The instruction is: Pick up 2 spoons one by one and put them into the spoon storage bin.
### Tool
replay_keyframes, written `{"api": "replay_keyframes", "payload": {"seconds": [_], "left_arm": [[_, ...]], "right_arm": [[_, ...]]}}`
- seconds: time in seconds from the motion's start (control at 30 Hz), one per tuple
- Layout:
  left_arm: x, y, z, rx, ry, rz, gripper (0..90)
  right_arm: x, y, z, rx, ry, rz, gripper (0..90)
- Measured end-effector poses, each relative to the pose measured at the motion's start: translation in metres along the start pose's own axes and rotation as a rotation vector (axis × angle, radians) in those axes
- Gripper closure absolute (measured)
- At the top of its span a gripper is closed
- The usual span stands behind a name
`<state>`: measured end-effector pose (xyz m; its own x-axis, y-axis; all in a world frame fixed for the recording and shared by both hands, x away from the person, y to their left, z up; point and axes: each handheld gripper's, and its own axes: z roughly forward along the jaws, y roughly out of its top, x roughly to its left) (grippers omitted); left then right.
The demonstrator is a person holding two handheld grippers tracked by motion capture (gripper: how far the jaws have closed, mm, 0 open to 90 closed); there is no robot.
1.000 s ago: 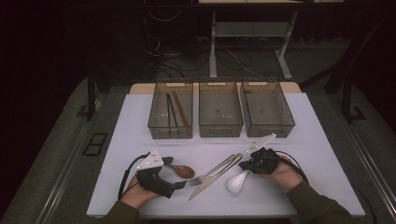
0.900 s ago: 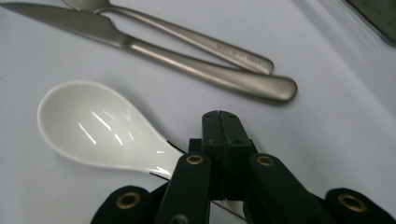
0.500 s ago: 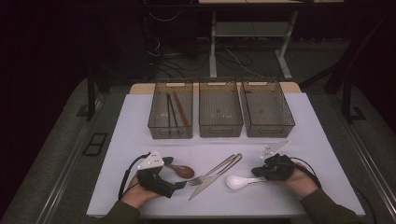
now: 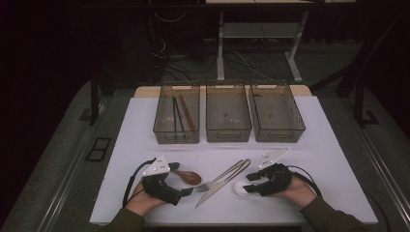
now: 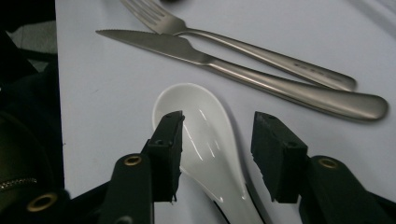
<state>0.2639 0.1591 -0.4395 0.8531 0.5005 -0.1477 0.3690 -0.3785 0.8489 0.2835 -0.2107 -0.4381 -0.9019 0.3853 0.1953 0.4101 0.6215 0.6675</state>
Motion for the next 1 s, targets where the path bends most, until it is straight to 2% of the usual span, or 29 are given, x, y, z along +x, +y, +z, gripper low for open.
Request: {"api": "replay_keyframes", "payload": {"seconds": [0.2,0.33,0.37,0.7,0.83,1.0], "left_arm": [[0.0001,-0.0001,-0.0004,0.0,0.0,0.002,0.0],[-0.0001,0.0,-0.0002,0.001,-0.001,0.002,0.0],[-0.0002,0.0,-0.0001,0.0,-0.001,0.002,0.0],[-0.0002,0.0001,0.0001,0.0,-0.002,0.004,0.0],[0.0001,-0.0002,0.0006,0.002,0.0,0.004,0.0],[0.0013,-0.0007,0.0017,0.003,0.007,0.004,0.0]], "right_arm": [[0.0062,0.002,0.0097,0.03,-0.002,-0.022,51.2],[0.007,0.0016,0.0101,0.051,-0.003,-0.058,52.0],[0.0063,0.0013,0.01,0.059,-0.012,-0.083,52.8],[0.0107,0.0014,0.0094,0.082,0.007,-0.146,64.4],[0.0098,0.0013,0.007,0.086,0.0,-0.153,71.8],[0.0096,0.0019,0.0039,0.087,0.014,-0.146,78.3]]}}
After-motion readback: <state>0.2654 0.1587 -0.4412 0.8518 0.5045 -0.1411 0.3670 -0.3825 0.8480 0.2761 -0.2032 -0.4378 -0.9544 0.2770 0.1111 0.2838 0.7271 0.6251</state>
